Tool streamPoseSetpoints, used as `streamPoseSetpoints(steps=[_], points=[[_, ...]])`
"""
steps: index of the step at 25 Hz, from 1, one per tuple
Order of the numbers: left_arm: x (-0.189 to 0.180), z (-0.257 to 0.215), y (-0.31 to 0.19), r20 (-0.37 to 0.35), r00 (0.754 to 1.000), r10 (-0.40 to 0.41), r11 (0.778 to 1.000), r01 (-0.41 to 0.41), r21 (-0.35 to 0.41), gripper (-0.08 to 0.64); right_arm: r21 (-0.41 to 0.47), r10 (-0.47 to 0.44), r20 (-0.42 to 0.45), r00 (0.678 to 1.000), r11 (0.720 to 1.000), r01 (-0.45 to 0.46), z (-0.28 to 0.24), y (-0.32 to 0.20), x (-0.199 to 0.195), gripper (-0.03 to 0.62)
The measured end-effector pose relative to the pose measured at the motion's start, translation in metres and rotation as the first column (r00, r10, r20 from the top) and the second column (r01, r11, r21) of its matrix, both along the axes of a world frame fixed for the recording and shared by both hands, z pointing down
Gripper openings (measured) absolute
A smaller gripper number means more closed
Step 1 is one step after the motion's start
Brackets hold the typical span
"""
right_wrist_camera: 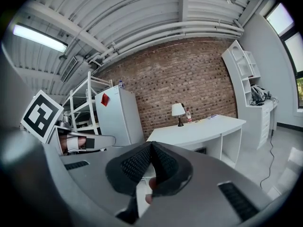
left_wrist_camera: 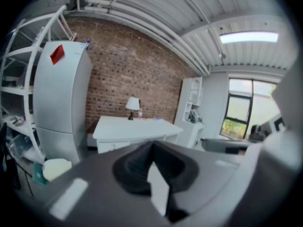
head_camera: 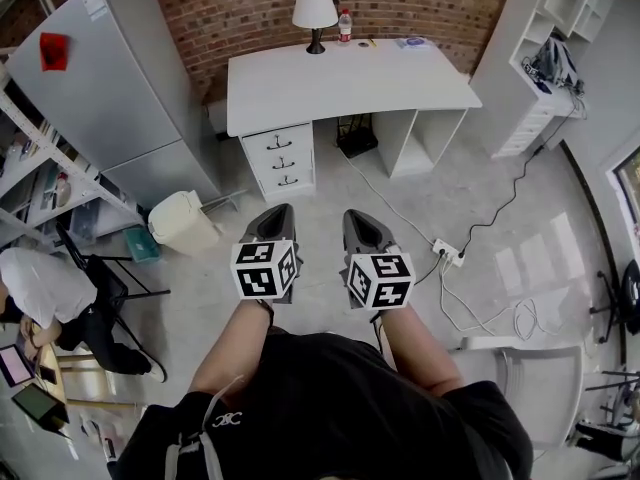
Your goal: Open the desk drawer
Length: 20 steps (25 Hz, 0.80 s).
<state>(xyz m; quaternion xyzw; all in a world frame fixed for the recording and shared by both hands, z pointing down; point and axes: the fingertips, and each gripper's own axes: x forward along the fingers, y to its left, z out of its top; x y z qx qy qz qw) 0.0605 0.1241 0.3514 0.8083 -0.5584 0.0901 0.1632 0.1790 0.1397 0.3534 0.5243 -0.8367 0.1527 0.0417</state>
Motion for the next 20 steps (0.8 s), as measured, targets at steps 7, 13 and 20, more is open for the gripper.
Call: streamPoseSetpoints(steps=[7,13,20], points=[[0.004,0.002,-0.02,-0.006,1.0,0.004,1.0,-0.004,0.019,-0.002,-0.023,-0.006,0.0,1.0,1.0,0.006,0.011,-0.017,0.004,-0.008],[-0.003,0.017,-0.057,-0.044,0.999,0.006,1.0,-0.006,0.001,-0.002,-0.028,-0.02,-0.033,0.999,0.999,0.019,0.02,-0.051,-0.003,-0.008],[-0.017,0.024,-0.129,-0.061,0.998,0.01,1.0,-0.01,0.008,-0.002,-0.026,-0.014,-0.061,0.998,1.0,0.012,0.024,-0.121,-0.017,-0.008]])
